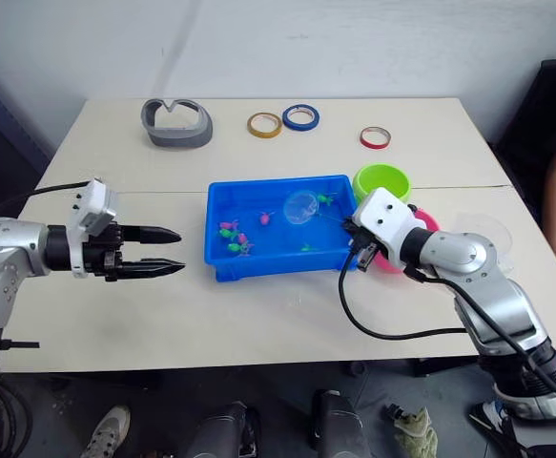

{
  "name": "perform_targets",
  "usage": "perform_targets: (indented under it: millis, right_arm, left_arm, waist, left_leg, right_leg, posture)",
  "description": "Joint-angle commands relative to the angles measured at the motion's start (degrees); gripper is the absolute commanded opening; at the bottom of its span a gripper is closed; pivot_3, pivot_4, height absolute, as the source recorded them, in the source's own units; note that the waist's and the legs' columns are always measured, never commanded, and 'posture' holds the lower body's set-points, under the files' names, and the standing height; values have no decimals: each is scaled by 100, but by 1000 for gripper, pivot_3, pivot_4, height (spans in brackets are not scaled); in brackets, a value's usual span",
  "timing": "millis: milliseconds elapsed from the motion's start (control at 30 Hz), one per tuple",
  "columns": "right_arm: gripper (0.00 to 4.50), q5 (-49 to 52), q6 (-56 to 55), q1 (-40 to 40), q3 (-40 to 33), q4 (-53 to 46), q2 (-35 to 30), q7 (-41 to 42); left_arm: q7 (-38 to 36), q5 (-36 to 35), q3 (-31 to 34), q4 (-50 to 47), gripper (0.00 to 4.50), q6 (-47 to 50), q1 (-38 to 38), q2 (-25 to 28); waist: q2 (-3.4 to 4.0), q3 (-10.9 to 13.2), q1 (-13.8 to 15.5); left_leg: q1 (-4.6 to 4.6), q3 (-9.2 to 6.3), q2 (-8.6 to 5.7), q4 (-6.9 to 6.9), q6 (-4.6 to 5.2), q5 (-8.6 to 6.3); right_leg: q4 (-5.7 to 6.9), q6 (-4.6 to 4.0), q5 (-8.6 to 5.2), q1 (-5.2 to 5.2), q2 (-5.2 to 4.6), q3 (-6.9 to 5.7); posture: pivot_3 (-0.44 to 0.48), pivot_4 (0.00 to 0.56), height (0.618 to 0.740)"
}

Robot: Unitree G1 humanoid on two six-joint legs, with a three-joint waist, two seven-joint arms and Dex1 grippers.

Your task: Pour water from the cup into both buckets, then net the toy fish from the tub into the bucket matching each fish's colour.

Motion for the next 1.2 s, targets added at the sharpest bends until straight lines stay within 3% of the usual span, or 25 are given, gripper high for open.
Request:
perform_targets:
  millis: [33, 633, 1200]
  right_arm:
    - [0, -275, -194, -180, 154, 117, 126, 5]
    - [0, -1217, -318, -652, 875, 935, 950, -59]
    - [0, -1050, -114, -996, 706, 1374, 1947, -360]
  left_arm:
    - [18, -99, 179, -229, 3284, -202, 129, 80]
    - [783, 564, 139, 423, 3284, -761, -51, 196]
    - [1241, 671, 254, 496, 3284, -1007, 22, 105]
  waist:
    - [0, 0, -1]
    - [2, 1, -12]
    - [2, 1, -30]
  left_leg:
    - [1, 0, 0, -1, 0, 0]
    - [0, 0, -1, -1, -2, 1]
    - [0, 0, 0, -2, -4, 1]
  right_leg:
    - [-1, 0, 0, 0, 0, 0]
    - [3, -2, -1, -1, -1, -3]
    - [32, -2, -1, -3, -4, -3]
  posture:
    - [0, 150, 713]
    - [0, 150, 713]
    - [0, 150, 713]
